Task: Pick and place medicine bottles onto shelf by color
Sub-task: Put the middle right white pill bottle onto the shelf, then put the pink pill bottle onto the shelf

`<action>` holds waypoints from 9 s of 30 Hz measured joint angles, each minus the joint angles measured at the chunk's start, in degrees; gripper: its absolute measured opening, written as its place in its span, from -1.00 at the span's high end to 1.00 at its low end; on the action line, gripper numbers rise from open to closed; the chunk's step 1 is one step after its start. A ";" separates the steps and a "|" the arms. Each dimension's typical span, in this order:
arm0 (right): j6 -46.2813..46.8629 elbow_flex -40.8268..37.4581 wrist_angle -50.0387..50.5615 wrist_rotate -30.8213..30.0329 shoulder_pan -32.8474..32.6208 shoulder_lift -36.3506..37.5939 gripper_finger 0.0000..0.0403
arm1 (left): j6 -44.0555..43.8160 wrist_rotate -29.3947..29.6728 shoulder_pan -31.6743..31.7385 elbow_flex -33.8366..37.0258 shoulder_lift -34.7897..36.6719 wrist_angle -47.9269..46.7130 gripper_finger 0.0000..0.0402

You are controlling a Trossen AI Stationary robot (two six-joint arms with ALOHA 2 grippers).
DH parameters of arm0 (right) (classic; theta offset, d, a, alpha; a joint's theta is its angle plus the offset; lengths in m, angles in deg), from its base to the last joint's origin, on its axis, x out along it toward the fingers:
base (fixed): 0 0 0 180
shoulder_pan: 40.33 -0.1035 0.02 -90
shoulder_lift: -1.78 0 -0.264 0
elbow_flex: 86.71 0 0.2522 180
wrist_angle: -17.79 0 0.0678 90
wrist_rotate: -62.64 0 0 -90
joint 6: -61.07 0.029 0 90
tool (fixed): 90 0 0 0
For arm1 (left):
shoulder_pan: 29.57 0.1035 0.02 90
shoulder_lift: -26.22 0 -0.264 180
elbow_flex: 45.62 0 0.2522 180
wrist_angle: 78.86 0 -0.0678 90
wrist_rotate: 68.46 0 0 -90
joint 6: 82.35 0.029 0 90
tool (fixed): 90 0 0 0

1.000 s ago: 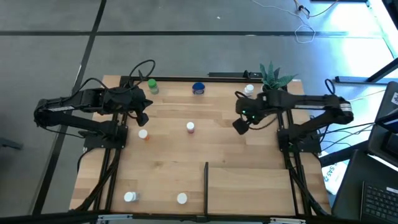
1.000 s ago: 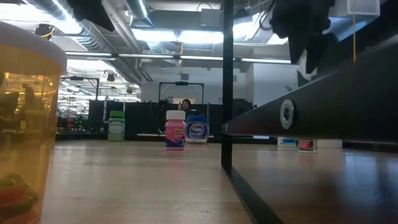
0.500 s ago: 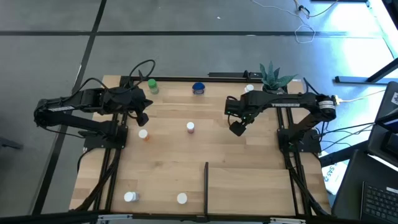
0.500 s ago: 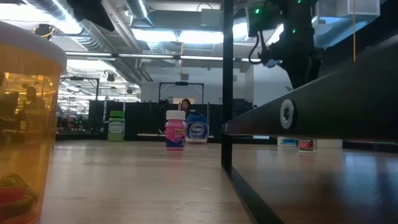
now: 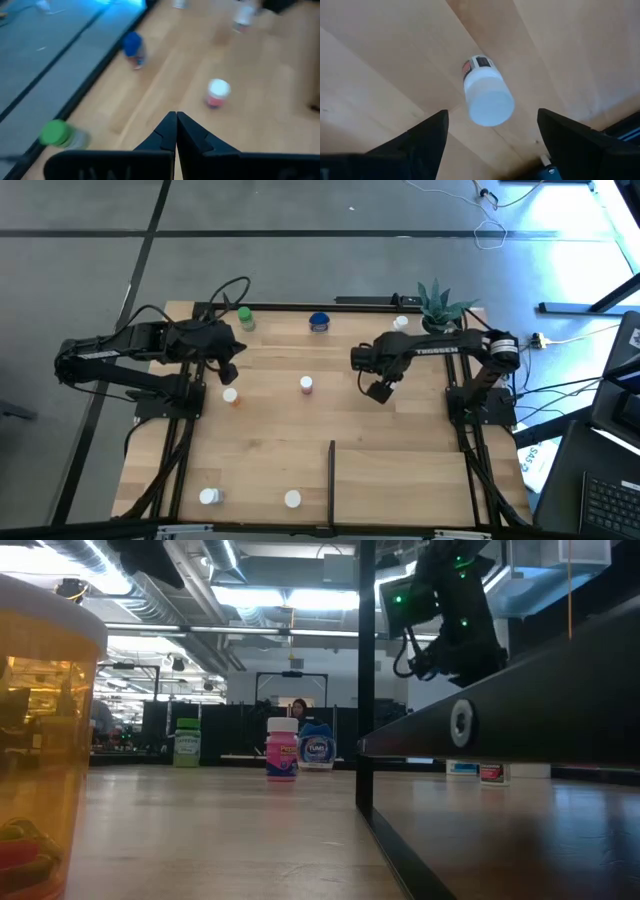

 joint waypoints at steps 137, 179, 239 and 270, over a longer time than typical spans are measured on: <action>34.55 0.17 -12.72 16.55 -62.72 14.22 0.21 | 4.11 -2.03 -30.62 0.00 -17.87 38.74 1.00; 28.38 -5.95 -20.81 15.29 -68.80 7.71 0.21 | 3.68 8.14 -30.48 0.00 -17.87 38.06 1.00; 30.81 13.40 3.63 2.78 -65.18 7.71 -0.05 | 4.09 8.19 -30.47 0.02 -17.87 35.80 1.00; 22.20 37.39 10.92 -20.68 -41.29 7.71 -0.05 | -8.62 7.77 -26.47 -18.48 -15.83 -8.52 1.00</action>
